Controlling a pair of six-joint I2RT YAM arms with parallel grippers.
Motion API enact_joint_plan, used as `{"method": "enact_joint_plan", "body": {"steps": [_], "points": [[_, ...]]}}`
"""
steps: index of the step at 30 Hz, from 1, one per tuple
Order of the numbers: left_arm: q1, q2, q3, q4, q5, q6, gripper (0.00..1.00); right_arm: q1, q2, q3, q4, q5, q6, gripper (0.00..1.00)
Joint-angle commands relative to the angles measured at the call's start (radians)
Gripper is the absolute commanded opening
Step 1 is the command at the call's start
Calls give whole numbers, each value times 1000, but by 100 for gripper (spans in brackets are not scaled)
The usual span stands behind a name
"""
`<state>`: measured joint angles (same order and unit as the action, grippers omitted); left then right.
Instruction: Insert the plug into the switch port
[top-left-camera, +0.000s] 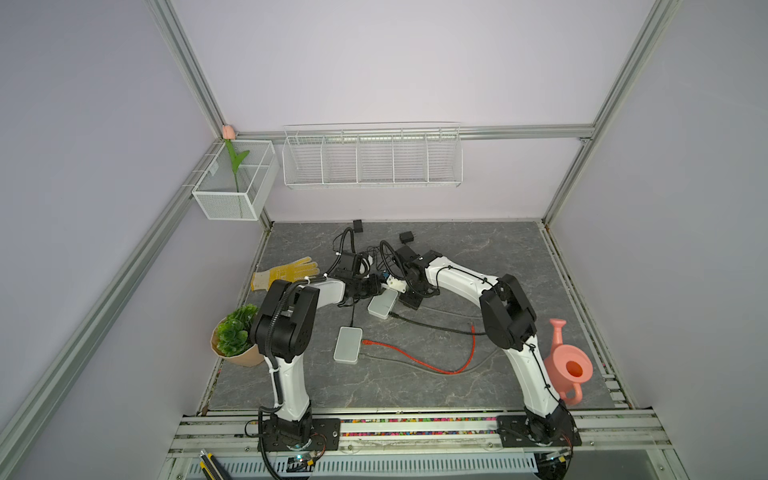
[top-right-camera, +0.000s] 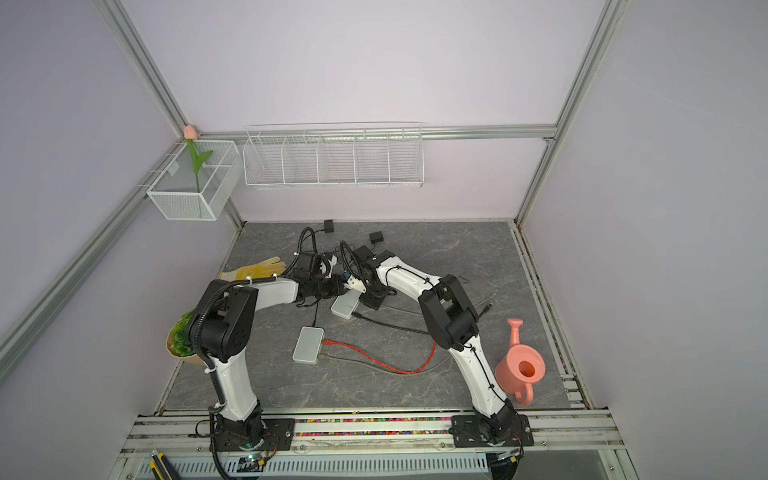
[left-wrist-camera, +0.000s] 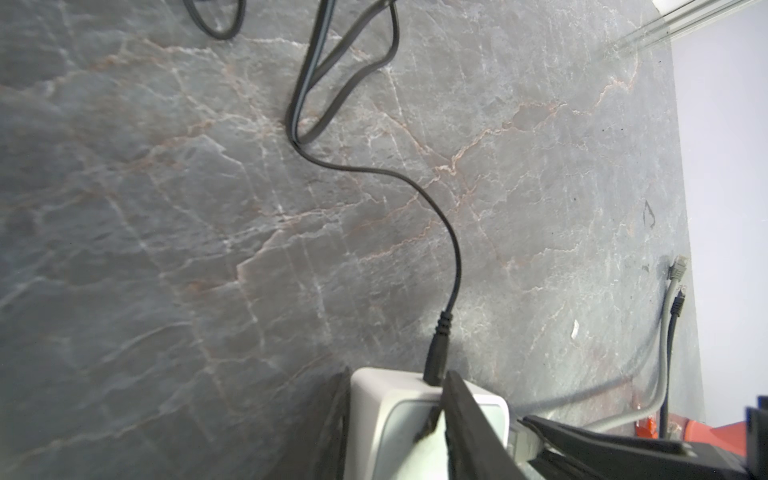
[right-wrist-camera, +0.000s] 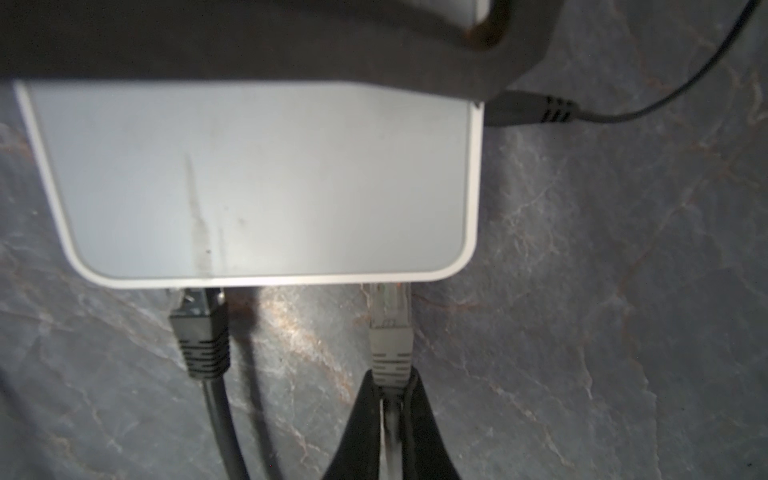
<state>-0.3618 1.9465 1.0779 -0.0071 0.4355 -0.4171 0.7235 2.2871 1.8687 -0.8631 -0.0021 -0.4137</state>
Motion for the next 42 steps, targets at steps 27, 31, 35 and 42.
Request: {"method": "enact_joint_plan", "body": {"steps": [27,31,35,42], "points": [[-103,-7,-163,-4,77,-37,38,4,83,138,310,-191,142,7],[-115,-3,-189,36,92,-54,38,5,113,182,312,-199,144,7],[-127,8,-197,41,101,-49,38,5,112,190,343,-230,150,7],[-135,11,-208,47,115,-44,38,4,79,149,459,-248,176,7]]}}
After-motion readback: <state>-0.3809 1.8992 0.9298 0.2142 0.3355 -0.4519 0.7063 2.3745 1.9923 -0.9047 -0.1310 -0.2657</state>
